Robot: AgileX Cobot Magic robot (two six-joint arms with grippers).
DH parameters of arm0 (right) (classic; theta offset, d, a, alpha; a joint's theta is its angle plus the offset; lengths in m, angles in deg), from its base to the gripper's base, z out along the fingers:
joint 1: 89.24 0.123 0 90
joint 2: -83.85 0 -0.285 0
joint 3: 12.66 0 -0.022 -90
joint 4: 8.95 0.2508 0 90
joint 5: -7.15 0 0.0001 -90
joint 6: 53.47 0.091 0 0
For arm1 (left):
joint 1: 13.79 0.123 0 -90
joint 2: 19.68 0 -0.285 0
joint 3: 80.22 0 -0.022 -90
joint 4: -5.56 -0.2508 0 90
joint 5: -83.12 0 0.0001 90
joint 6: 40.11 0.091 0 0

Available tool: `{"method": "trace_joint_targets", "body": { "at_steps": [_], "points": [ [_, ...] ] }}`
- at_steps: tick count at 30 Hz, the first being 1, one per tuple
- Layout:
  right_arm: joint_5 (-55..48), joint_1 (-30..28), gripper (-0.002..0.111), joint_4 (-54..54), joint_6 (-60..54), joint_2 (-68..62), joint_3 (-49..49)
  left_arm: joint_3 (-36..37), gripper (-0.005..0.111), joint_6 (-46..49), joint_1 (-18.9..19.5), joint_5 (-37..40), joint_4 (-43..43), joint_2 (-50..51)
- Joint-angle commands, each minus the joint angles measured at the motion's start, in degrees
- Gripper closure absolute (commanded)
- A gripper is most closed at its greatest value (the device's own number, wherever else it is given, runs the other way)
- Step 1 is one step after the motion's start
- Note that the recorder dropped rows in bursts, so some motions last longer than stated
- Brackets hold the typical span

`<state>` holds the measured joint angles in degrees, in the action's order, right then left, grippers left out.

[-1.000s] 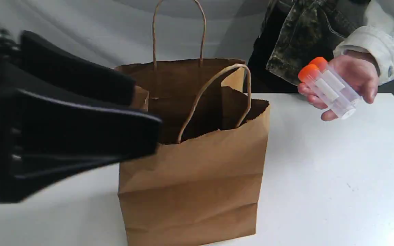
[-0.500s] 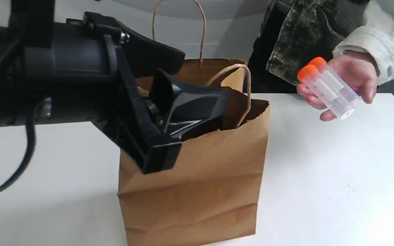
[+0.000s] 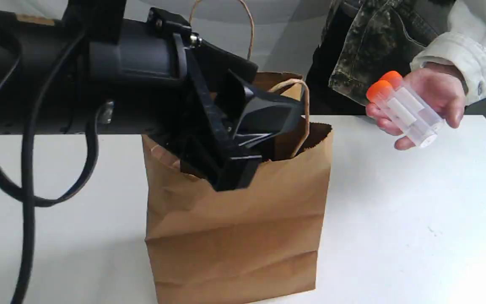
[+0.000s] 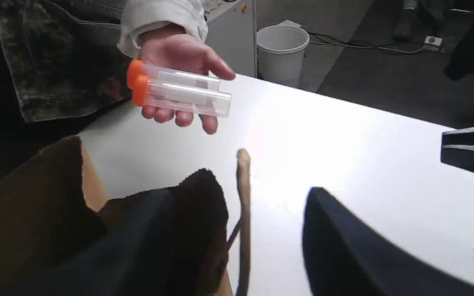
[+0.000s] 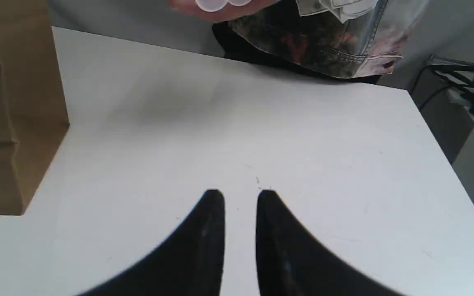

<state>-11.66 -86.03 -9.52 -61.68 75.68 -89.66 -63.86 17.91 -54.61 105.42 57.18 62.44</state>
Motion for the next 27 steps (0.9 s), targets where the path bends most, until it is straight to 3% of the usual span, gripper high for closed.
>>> {"method": "trace_joint_targets", "body": {
  "at_steps": [1,5,12,15,21,27],
  "points": [
    [0.20,-0.38,0.093,0.13,0.30,0.38,-0.21,-0.41,0.083,-0.59,-0.37,0.42,0.22,0.74],
    [0.20,-0.38,0.093,0.13,0.30,0.38,-0.21,-0.41,0.107,-0.59,-0.37,0.79,-0.15,0.88],
    [0.20,-0.38,0.093,0.13,0.30,0.38,-0.21,-0.41,0.107,-0.59,-0.37,3.62,-0.71,0.88],
    [0.20,-0.38,0.093,0.13,0.30,0.38,-0.21,-0.41,0.107,-1.82,-0.37,8.47,-6.04,0.88],
    [0.20,-0.38,0.093,0.13,0.30,0.38,-0.21,-0.41,0.107,-20.91,-0.37,11.14,-18.13,0.88],
    [0.20,-0.38,0.093,0.13,0.30,0.38,-0.21,-0.90,0.107,-22.02,-0.37,8.34,-18.84,0.88]
  ]
}}
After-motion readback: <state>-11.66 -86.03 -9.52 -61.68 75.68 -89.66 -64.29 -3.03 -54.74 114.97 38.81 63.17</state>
